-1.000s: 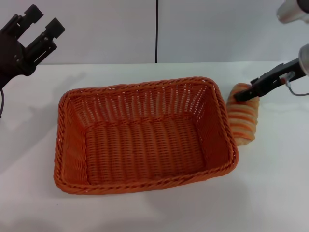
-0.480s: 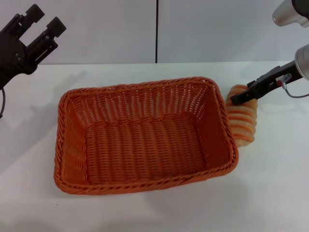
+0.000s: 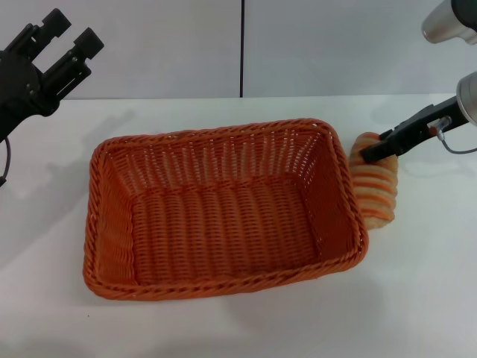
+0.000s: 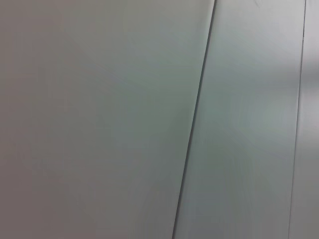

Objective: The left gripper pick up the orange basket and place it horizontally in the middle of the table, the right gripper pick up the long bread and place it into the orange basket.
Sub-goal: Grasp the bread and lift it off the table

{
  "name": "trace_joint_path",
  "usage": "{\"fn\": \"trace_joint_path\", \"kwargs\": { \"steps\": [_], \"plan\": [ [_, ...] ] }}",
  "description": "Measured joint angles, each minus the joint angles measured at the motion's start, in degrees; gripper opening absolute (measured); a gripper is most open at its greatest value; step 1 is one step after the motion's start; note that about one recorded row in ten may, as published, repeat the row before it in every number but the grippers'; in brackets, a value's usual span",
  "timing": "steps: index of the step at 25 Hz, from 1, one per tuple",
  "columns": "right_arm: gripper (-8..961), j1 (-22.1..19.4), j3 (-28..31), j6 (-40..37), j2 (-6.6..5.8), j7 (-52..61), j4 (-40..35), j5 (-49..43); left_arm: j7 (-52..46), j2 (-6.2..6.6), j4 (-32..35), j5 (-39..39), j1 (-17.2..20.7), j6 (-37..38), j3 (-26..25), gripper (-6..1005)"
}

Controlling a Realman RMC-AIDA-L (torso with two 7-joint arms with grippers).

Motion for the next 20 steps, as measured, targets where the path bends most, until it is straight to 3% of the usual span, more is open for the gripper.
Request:
{"fn": "trace_joint_path", "kwargs": {
  "steps": [20],
  "plan": [
    [414,-0.7,-0.2,-1.0,0.09,-0.5,-0.1,-0.2,0.0,0.07,-0.5,0.0,0.4,0.6,0.0,739]
  ]
}}
